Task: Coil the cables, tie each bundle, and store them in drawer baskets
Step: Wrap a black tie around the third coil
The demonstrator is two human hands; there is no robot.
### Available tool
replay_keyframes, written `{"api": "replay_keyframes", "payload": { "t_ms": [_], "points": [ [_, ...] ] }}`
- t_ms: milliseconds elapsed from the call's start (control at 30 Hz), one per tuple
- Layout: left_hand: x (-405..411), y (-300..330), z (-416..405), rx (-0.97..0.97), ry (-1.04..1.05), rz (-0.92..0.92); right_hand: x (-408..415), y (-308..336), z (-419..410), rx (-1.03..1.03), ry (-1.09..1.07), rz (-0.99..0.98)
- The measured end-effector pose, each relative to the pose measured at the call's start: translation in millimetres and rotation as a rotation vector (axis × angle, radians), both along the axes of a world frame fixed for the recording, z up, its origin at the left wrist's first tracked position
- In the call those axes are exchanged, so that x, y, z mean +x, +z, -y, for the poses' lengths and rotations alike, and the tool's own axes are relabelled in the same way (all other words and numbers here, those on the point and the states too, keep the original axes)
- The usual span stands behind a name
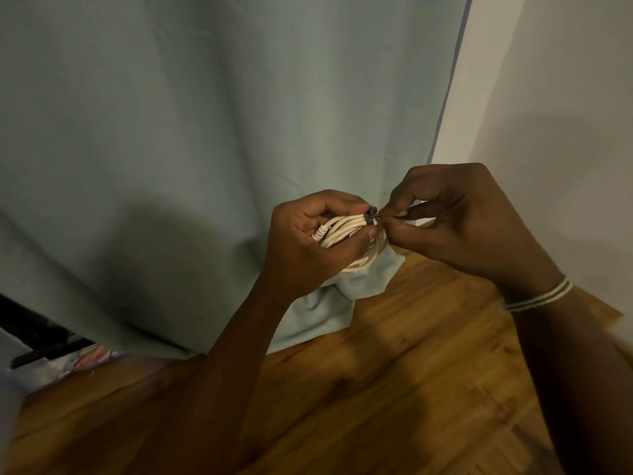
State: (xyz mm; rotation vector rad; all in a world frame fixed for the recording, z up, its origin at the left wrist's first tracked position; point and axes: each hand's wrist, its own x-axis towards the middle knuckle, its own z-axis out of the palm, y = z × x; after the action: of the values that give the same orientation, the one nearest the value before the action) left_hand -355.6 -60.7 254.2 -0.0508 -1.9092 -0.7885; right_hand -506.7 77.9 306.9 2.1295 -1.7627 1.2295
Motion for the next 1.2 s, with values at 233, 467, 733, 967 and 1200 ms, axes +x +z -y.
{"api": "replay_keyframes", "payload": {
  "t_ms": [233,467,733,967,1200],
  "points": [
    [4,1,2,-0.039,0.018,-0.013,-1,4,0,0.082,0.071,-0.006],
    [1,-1,0,-0.091,0.027,-0.042,1,7,-4,0.102,0.089,-0.029],
    [-2,-3,3,-0.144,0.052,-0.080,2,7,-6,0.106,0.102,0.018],
    [-1,2,1,-0.171,0.002,-0.069,2,9,-10,0.130,0.085,0.082],
    [0,-2,0,-0.179,-0.003,-0.072,3,13,-14,0.161,0.090,0.008]
  ]
}}
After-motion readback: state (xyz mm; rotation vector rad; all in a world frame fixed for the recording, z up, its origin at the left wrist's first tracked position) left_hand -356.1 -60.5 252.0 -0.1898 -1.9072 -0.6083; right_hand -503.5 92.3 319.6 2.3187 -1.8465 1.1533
